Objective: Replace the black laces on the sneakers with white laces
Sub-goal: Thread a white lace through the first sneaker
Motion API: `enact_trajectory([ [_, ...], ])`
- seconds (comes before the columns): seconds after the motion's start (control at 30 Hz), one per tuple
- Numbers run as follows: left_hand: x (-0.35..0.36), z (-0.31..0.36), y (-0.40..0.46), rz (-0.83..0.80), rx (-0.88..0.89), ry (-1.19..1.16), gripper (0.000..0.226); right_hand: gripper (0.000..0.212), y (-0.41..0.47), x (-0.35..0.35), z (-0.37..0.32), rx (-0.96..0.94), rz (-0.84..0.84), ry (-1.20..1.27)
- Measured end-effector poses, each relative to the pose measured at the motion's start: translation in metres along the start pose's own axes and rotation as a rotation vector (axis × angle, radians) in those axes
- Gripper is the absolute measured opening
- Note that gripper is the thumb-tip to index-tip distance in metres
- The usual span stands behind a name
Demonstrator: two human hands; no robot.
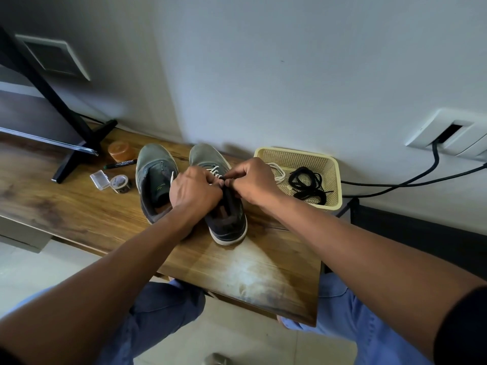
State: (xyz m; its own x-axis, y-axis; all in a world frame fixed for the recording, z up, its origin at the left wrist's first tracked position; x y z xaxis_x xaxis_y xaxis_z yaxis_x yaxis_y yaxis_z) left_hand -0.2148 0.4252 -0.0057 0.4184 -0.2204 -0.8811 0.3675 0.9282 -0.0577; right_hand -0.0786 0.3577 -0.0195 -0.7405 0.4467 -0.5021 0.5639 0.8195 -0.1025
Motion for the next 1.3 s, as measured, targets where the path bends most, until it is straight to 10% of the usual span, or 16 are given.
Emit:
enact_trajectory([
  [0.77, -0.001, -0.005, 0.009, -0.227, -0.119, -0.155, 0.004, 0.030, -0.017, 0.004, -0.001, -0.036, 0.049, -0.069],
  [1.3, -0.004, -0.003, 0.004, -0.046, -0.009, -0.053, 0.011, 0.014, -0.016, 0.005, -0.003, -0.046, 0.145, -0.045],
])
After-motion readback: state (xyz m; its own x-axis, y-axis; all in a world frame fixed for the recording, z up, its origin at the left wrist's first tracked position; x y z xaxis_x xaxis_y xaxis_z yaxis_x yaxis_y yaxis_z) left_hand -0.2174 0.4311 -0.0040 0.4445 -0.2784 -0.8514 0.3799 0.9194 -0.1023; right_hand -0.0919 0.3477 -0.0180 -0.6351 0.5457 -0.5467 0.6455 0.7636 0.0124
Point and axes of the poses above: each hand's wrist, its own y-axis towards the middle knuckle, its own x-axis out of the palm, z = x × y, the point moved 3 cm from there along y, towards the middle knuckle, and after that the axes turned 5 degrees about y, right-handed, at the moved point
